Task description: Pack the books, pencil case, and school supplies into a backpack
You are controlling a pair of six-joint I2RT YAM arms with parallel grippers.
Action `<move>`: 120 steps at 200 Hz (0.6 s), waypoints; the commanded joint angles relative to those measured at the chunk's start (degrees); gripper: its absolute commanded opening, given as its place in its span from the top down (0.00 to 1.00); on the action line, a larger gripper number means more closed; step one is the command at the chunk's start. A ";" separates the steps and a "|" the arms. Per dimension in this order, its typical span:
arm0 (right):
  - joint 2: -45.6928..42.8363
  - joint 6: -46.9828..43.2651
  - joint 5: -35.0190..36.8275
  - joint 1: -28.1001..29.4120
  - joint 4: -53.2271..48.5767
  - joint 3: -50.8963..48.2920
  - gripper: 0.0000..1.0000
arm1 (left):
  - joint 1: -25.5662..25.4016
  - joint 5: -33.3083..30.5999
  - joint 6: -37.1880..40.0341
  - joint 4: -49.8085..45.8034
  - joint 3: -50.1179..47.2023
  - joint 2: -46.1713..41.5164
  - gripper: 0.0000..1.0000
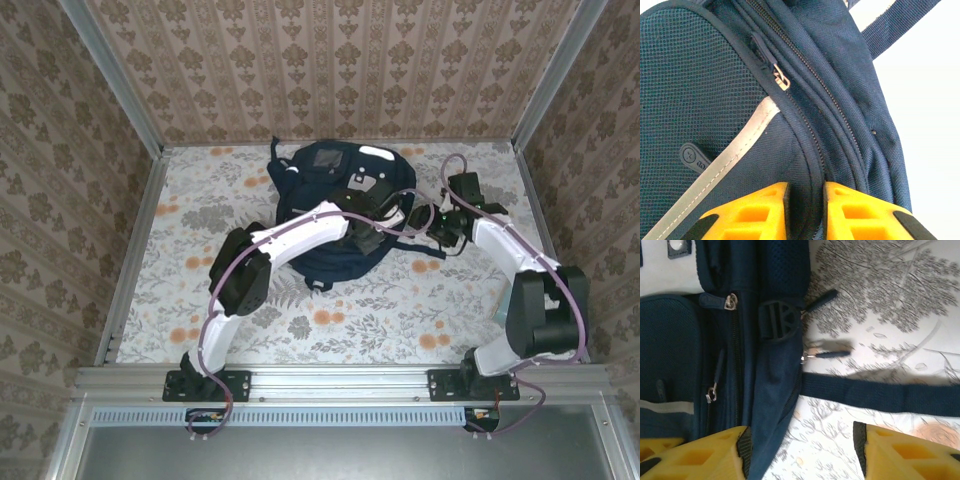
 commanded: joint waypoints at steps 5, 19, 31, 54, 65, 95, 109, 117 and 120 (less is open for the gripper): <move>5.10 -2.59 -0.32 2.62 -1.13 7.21 0.46 | 1.67 -3.71 0.71 4.58 -3.31 -5.64 0.83; 8.70 -5.39 2.05 3.85 -3.44 11.78 0.49 | 1.84 -3.48 0.37 6.42 -5.57 -7.69 0.86; 11.85 -8.11 3.71 4.72 -4.41 15.59 0.51 | 2.01 -3.40 -0.01 8.14 -7.70 -9.57 0.87; 17.48 -14.91 5.04 6.14 -8.77 22.26 0.54 | 2.51 -3.13 -1.02 11.20 -12.00 -12.97 0.89; 19.93 -17.86 4.44 6.75 -10.32 25.08 0.55 | 2.67 -3.01 -1.47 12.36 -13.68 -14.32 0.89; 24.56 -23.87 1.73 7.67 -12.34 30.15 0.56 | 3.18 -1.91 -2.56 14.59 -17.11 -16.99 0.90; 25.86 -26.38 -0.14 7.77 -12.51 31.69 0.56 | 3.33 -1.65 -2.75 14.94 -17.94 -17.61 0.91; 26.63 -27.81 -0.81 7.85 -13.05 32.64 0.57 | 3.46 -1.60 -2.93 15.19 -18.39 -17.92 0.91; 26.87 -28.37 -1.15 7.81 -13.29 32.93 0.57 | 3.43 -1.56 -3.00 15.24 -18.57 -17.99 0.91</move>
